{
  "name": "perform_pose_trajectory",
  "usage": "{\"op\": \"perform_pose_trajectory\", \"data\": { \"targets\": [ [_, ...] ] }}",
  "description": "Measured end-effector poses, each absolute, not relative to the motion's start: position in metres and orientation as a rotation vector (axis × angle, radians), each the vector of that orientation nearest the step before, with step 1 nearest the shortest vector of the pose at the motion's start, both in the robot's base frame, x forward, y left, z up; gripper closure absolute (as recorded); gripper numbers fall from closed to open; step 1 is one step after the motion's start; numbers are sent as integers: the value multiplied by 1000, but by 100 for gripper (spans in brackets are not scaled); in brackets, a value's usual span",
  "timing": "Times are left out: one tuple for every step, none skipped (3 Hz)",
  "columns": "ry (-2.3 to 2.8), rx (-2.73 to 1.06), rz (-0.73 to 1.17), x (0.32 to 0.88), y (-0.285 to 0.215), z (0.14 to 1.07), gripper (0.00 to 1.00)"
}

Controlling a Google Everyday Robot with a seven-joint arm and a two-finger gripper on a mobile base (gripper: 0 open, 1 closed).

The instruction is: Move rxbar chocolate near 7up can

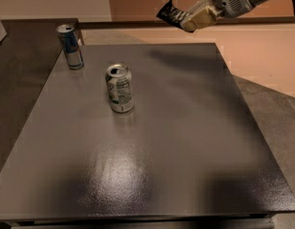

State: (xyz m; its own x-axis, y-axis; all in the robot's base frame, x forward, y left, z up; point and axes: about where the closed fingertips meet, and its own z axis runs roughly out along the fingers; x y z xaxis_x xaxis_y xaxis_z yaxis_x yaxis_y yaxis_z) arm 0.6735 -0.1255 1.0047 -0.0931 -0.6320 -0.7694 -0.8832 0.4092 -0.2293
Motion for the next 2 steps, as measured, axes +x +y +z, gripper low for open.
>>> {"op": "perform_pose_trajectory", "data": {
  "targets": [
    [1818, -1335, 368, 674, -120, 999, 100],
    [1823, -1423, 387, 667, -103, 982, 100]
  ]
}}
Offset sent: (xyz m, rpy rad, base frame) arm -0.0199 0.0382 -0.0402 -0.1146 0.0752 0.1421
